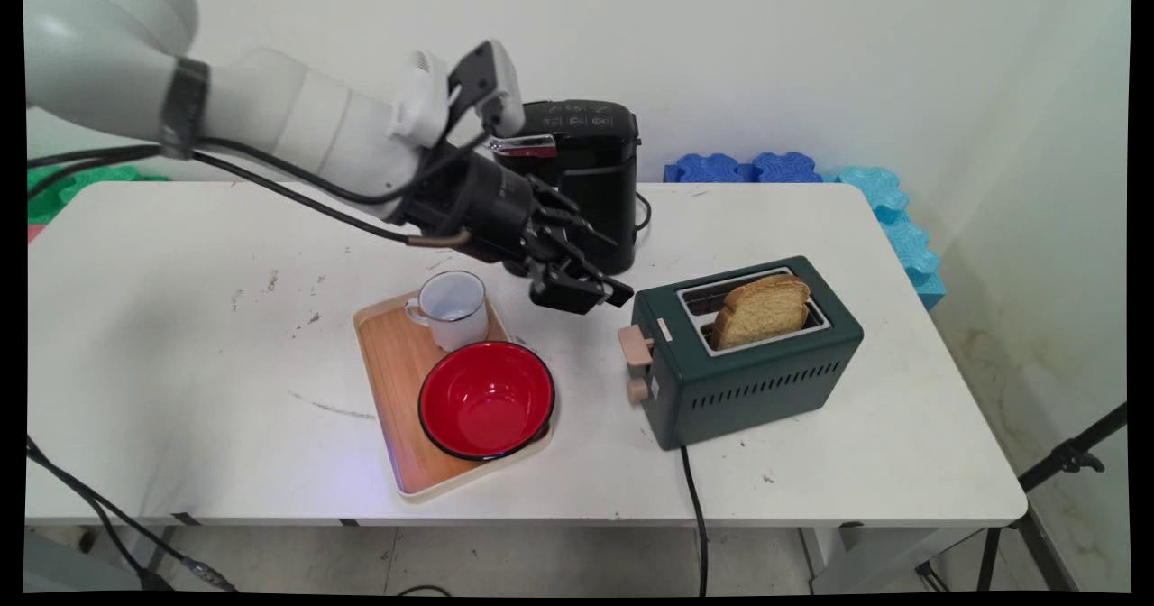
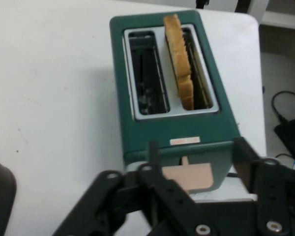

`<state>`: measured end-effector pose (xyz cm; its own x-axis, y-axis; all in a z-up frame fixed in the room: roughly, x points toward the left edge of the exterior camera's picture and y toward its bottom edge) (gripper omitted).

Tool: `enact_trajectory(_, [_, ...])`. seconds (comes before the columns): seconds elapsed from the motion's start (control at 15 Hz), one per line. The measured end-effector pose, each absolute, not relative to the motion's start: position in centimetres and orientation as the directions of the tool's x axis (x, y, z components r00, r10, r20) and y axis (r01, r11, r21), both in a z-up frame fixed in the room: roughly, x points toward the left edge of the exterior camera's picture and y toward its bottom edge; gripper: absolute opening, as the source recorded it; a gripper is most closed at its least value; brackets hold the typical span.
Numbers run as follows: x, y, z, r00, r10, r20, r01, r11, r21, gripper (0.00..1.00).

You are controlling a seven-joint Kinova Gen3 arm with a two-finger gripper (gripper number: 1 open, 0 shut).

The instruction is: Press the toaster switch

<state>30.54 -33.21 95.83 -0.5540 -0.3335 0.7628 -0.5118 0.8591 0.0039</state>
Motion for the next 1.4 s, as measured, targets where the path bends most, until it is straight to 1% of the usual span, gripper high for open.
enact_trajectory(0.33, [29.7, -34.3, 94.2, -0.579, -0.367, 0.728, -0.522, 0.853, 0.015, 0.0])
enact_trajectory(0.93, [28.9, -34.8, 93.9, -0.605, -0.395, 0.691, -0.508, 0.86, 0.048, 0.0])
enact_trajectory(1.4, [27.9, -34.8, 92.5, -0.619, -0.383, 0.686, -0.488, 0.871, 0.045, 0.0])
